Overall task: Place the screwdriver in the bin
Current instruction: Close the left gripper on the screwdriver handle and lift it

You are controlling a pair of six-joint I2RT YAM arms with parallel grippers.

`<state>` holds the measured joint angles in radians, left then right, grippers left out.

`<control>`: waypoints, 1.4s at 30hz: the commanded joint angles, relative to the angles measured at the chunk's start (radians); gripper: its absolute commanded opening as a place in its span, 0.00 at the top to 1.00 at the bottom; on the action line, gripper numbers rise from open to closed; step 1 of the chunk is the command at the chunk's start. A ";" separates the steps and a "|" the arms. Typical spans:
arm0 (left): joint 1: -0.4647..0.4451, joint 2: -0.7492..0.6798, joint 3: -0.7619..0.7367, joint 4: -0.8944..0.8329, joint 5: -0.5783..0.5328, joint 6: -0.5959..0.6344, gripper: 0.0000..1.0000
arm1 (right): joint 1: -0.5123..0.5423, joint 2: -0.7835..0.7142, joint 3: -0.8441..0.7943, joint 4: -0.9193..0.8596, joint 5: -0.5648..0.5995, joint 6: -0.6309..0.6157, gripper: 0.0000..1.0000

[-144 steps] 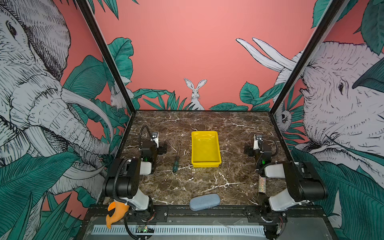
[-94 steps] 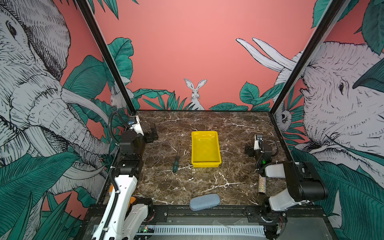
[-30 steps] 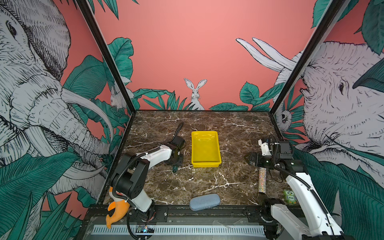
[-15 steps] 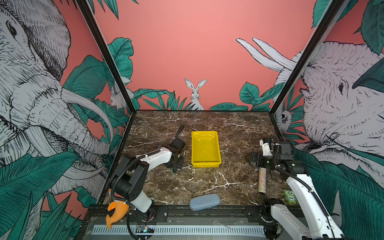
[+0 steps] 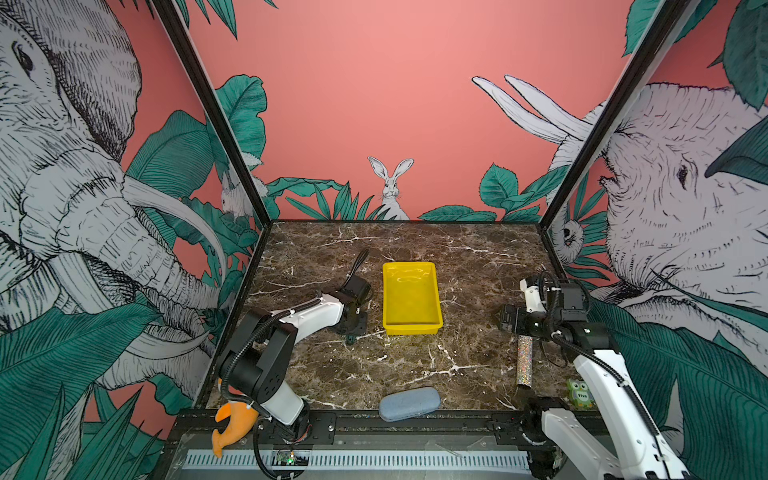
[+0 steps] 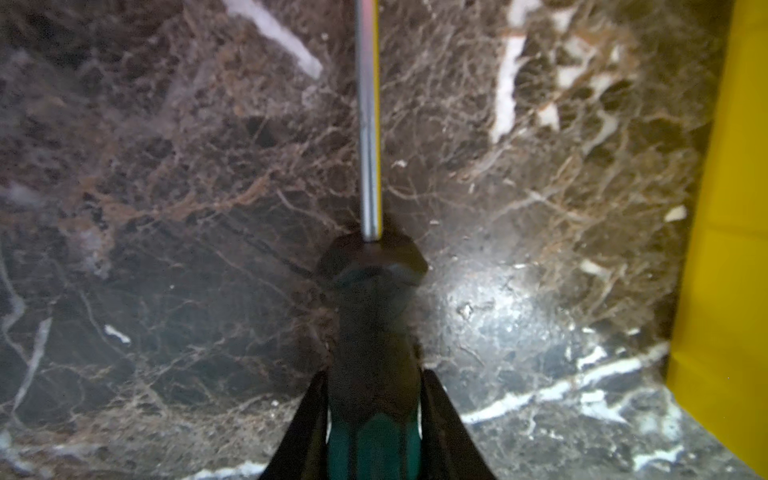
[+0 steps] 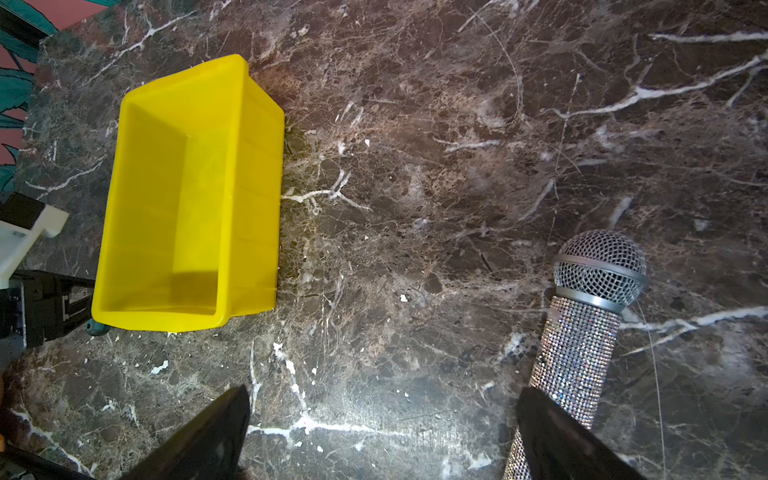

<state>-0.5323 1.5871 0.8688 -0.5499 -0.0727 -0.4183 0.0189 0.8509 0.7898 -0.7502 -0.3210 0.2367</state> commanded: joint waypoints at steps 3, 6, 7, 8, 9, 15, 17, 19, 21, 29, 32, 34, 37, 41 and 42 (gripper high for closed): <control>-0.005 -0.052 0.044 -0.058 -0.015 0.000 1.00 | 0.000 -0.011 -0.004 -0.014 0.014 0.006 0.01; -0.005 -0.087 0.055 -0.073 -0.007 0.000 1.00 | 0.000 -0.010 -0.004 -0.014 0.017 0.006 0.00; -0.005 -0.098 0.060 -0.080 -0.006 0.000 1.00 | 0.000 -0.010 -0.004 -0.014 0.016 0.007 0.00; -0.005 -0.108 0.067 -0.088 -0.007 0.003 1.00 | 0.000 -0.009 -0.004 -0.014 0.014 0.007 0.01; -0.005 -0.119 0.076 -0.100 -0.013 0.006 1.00 | 0.000 -0.009 -0.004 -0.014 0.014 0.007 0.00; -0.005 -0.177 0.074 -0.103 -0.042 0.025 1.00 | 0.000 -0.011 -0.004 -0.012 0.016 0.007 0.01; -0.005 -0.165 0.063 -0.094 -0.044 0.029 1.00 | 0.000 -0.008 -0.004 -0.012 0.016 0.006 0.01; -0.005 -0.135 0.055 -0.090 -0.038 0.027 1.00 | -0.001 -0.007 -0.004 -0.012 0.014 0.006 0.01; -0.005 -0.108 0.037 -0.070 -0.033 0.019 1.00 | 0.000 -0.007 -0.004 -0.012 0.015 0.006 0.01; -0.004 -0.047 0.013 -0.030 -0.019 0.007 1.00 | -0.001 -0.006 -0.004 -0.012 0.016 0.007 0.00; -0.005 -0.026 0.016 -0.029 -0.016 0.006 0.89 | 0.000 -0.003 -0.006 -0.011 0.016 0.006 0.01; -0.005 -0.018 0.015 -0.020 -0.014 0.004 0.79 | -0.001 -0.003 -0.006 -0.011 0.017 0.007 0.00; -0.004 -0.002 0.016 -0.009 -0.025 0.005 0.67 | 0.000 -0.003 -0.006 -0.011 0.017 0.007 0.00; -0.005 0.033 0.028 0.005 -0.035 0.010 0.62 | -0.001 -0.003 -0.006 -0.011 0.017 0.007 0.00; -0.005 0.042 0.030 0.010 -0.035 0.011 0.59 | -0.001 -0.001 -0.005 -0.011 0.017 0.007 0.00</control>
<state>-0.5323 1.6127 0.8921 -0.5526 -0.0948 -0.4004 0.0189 0.8513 0.7898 -0.7540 -0.3099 0.2367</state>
